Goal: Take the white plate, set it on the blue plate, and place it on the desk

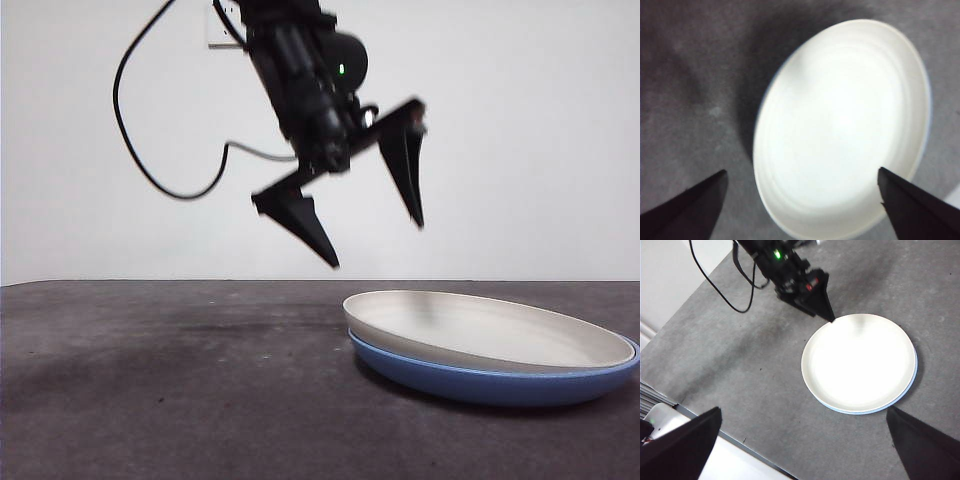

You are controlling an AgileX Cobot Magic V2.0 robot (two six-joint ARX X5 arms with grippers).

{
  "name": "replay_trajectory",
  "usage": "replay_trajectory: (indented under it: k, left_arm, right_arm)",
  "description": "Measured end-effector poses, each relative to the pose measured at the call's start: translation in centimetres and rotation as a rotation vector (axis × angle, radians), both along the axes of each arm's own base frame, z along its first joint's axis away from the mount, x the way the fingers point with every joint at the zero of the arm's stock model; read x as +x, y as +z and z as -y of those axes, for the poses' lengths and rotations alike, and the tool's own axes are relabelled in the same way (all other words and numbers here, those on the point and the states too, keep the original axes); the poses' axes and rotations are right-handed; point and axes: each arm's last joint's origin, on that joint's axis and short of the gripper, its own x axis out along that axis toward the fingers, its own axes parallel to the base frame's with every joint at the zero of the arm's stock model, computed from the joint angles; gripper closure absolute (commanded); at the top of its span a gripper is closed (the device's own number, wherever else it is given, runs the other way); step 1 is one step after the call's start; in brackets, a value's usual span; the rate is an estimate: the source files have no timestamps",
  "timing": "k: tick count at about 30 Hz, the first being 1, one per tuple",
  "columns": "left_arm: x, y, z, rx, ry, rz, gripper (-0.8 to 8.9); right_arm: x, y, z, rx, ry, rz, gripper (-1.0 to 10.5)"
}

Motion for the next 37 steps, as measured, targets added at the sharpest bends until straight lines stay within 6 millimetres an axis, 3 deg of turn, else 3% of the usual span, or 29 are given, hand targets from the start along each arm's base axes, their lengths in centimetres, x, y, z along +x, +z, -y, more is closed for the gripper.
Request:
replay_trajectory:
  k: [12,15,19,24,30,37]
  left_arm:
    - [-2.2,6.9,-2.1,-0.01,-0.083,0.057,3.02]
    - [-4.2,10.5,-3.2,-0.061,-0.102,0.138,3.02]
    - [-8.2,16.7,-6.1,-0.156,-0.119,0.291,3.03]
    - [-13.0,21.5,-9.9,-0.196,-0.112,0.457,3.03]
    - [-18.0,23.1,-13.7,-0.219,-0.127,0.529,3.03]
    - [-24.0,22.4,-18.2,-0.225,-0.178,0.597,3.05]
  right_arm:
    - [0.1,-0.1,0.2,-0.038,-0.093,0.0,3.5]
    - [0.2,-0.1,0.3,-0.054,-0.128,0.002,3.5]
    - [0.2,-0.1,0.4,-0.06,-0.146,0.0,3.5]
    - [0.4,-0.1,0.3,-0.063,-0.146,-0.013,3.5]
    - [1.6,-0.4,0.1,-0.083,-0.145,-0.08,3.5]
    - [3.9,-0.7,-0.4,-0.11,-0.141,-0.168,3.5]
